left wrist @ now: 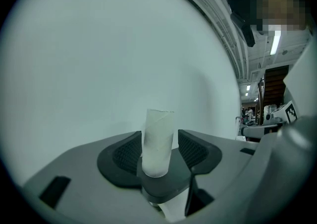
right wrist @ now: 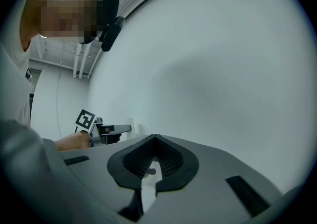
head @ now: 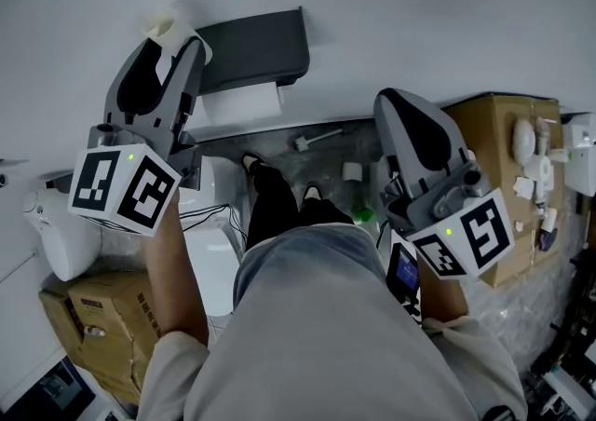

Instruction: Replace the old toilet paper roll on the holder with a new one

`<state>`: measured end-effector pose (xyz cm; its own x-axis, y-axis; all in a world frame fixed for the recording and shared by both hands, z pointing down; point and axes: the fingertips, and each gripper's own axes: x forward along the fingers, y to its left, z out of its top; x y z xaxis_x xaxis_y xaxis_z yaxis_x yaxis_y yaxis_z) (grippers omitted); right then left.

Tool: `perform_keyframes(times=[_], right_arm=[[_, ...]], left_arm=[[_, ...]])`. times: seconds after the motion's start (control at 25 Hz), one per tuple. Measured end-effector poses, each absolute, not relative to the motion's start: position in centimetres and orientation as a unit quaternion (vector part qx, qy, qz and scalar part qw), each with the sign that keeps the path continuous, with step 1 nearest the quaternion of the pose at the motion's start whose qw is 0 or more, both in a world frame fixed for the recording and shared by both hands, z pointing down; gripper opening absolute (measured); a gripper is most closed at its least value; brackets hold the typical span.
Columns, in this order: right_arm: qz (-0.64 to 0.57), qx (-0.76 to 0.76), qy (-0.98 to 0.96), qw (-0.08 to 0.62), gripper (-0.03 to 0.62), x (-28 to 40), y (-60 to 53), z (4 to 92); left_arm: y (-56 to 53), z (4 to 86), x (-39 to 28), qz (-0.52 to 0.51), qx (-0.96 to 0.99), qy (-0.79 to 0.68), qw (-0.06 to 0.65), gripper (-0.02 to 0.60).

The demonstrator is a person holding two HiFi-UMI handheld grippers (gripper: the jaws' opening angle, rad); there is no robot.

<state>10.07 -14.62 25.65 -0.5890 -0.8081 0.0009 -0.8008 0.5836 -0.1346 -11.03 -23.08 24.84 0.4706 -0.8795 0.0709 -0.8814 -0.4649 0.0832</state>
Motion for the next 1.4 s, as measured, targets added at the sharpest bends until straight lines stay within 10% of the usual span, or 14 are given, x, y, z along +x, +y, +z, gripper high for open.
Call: perform_keyframes(times=[0.68, 0.92, 1.4], right_arm=[[-0.057, -0.448, 0.891, 0.033, 0.017, 9.4, -13.6, 25.7], [-0.05, -0.436, 0.898, 0.024, 0.017, 8.3, -13.0, 25.7], [-0.028, -0.394, 0.919, -0.005, 0.015, 6.9, -10.3, 25.5]], left_arm=[[-20.7, 25.4, -13.2, -0.029, 0.84, -0.537, 0.069, 0.238], [-18.3, 25.6, -13.9, -0.051, 0.833, -0.547, 0.069, 0.049], [-11.4, 26.9, -12.7, -0.068, 0.836, -0.538, 0.081, 0.005]])
